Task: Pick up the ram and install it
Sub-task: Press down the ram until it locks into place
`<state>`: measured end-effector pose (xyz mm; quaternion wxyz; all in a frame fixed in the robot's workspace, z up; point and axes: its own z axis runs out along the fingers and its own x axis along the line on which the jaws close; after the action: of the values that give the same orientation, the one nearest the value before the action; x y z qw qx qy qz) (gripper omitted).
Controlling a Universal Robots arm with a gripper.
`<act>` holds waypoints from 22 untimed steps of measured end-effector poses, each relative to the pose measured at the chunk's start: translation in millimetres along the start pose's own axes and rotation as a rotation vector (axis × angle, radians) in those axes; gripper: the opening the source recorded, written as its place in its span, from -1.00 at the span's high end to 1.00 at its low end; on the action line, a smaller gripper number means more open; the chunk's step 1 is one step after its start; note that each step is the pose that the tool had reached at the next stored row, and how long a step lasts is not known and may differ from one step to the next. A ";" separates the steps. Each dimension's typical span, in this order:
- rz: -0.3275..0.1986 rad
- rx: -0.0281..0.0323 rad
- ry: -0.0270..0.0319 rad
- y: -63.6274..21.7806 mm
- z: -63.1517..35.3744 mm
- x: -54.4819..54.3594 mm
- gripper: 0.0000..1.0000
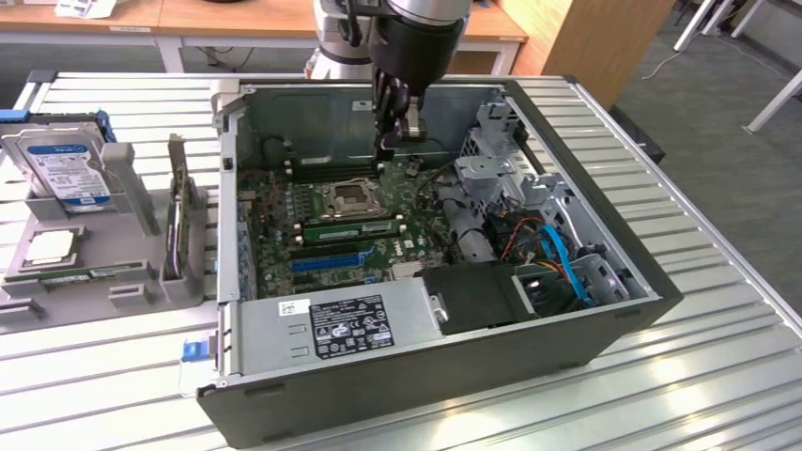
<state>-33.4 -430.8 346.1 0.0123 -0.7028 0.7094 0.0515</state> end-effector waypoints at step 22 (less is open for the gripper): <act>0.000 -0.0048 0.0002 -19.8 -1.2 -0.2 0.80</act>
<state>-13.5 -430.8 346.1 0.0106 -0.7027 0.7094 0.0531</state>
